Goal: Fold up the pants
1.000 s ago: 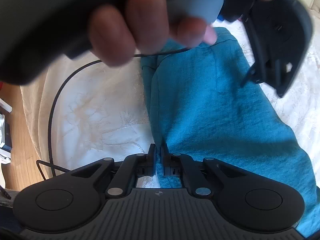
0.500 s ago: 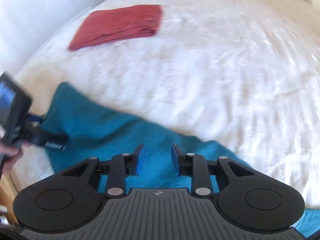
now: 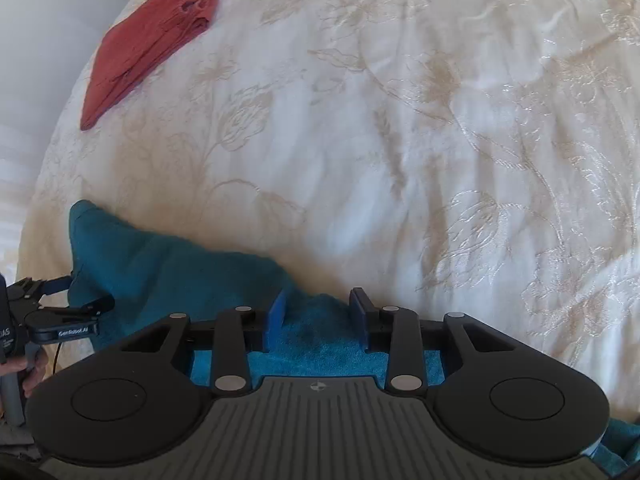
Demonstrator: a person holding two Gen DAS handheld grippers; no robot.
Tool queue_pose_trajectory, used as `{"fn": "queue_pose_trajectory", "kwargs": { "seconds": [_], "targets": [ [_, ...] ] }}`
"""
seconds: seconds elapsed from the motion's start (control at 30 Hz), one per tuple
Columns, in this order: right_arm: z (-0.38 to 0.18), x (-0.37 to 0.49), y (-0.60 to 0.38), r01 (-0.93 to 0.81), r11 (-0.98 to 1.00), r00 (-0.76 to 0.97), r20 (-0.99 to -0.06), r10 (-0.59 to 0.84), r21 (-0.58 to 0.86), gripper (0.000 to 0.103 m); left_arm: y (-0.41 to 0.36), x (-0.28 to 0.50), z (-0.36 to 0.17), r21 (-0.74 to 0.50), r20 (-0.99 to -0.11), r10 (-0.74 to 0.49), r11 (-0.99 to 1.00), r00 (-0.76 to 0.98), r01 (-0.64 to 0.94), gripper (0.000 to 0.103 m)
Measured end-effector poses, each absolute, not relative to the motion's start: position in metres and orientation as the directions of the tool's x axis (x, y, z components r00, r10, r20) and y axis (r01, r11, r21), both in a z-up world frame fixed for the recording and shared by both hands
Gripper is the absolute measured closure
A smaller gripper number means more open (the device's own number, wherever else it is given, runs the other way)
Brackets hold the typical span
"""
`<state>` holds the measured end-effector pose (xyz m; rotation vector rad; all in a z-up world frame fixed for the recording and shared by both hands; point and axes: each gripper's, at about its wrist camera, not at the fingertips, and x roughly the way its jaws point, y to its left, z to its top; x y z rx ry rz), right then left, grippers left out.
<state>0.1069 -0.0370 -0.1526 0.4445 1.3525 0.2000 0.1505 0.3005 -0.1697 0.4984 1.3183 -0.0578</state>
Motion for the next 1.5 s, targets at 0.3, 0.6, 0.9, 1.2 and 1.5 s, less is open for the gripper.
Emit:
{"fn": "queue_pose_trajectory", "kwargs": {
  "seconds": [0.3, 0.6, 0.9, 1.2, 1.5],
  "targets": [
    [-0.116, 0.041, 0.018, -0.102, 0.945, 0.295, -0.898, 0.327, 0.311, 0.092, 0.256, 0.154, -0.087, 0.178, -0.92, 0.024, 0.915, 0.39, 0.362, 0.018],
    [-0.098, -0.006, 0.076, -0.306, 0.951, 0.409, -0.896, 0.172, 0.043, 0.092, 0.17, 0.183, -0.121, 0.093, -0.938, -0.086, 0.871, 0.337, 0.483, 0.018],
    [-0.102, -0.008, 0.08, -0.316, 0.946, 0.37, -0.91, 0.187, 0.066, 0.089, 0.185, 0.138, -0.152, 0.114, -0.97, -0.041, 0.799, 0.242, 0.591, 0.019],
    [-0.093, 0.011, 0.078, -0.309, 0.95, 0.384, -0.907, 0.173, 0.05, 0.084, 0.194, 0.132, -0.148, 0.081, -0.97, -0.065, 0.821, 0.235, 0.565, 0.019],
    [-0.091, 0.018, 0.059, -0.28, 0.959, 0.381, -0.911, 0.157, 0.048, 0.061, 0.193, 0.133, -0.149, 0.075, -0.969, -0.072, 0.822, 0.235, 0.565, 0.019]
  ]
}}
